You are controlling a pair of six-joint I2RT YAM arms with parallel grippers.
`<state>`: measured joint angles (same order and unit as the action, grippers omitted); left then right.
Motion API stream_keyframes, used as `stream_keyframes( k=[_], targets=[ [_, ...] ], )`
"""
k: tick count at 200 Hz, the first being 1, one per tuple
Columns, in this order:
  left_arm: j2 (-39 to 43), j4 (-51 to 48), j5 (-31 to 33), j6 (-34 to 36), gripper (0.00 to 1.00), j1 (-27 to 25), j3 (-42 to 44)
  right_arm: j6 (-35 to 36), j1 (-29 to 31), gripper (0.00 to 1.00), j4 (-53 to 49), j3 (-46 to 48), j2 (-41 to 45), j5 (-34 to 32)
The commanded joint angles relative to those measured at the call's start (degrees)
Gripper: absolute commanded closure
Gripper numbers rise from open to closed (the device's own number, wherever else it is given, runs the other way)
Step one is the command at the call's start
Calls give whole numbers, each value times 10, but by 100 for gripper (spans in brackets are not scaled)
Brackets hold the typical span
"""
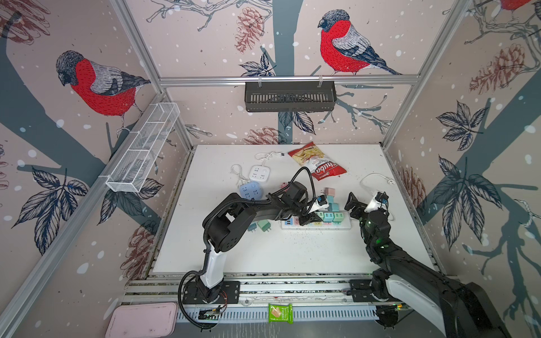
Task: Insert the plug
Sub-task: 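Lower the green adapter with the left gripper into the strip socket, then open the left gripper and lift it off the plugged green adapter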
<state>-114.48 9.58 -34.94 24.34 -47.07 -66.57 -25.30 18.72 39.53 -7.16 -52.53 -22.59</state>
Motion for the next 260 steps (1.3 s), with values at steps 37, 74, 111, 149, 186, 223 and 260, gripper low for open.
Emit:
stream_keyframes(
  k=[37,74,111,149,186,223,260],
  targets=[
    [-23,-63,45,31,100,1,-16,3,0,0,17,0,3,1],
    [-20,-66,45,39,100,1,-16,3,1,0,16,1,3,2],
    [-14,-59,64,34,80,0,-10,3,1,0,16,2,6,3],
    [-13,-57,65,29,2,1,-9,2,0,0,16,5,10,3],
    [1,-44,64,23,2,0,1,2,1,0,16,8,16,2],
    [49,29,72,8,2,0,55,2,0,0,17,8,16,2],
    [112,134,108,-6,2,0,136,2,1,0,18,8,16,2]
  ],
)
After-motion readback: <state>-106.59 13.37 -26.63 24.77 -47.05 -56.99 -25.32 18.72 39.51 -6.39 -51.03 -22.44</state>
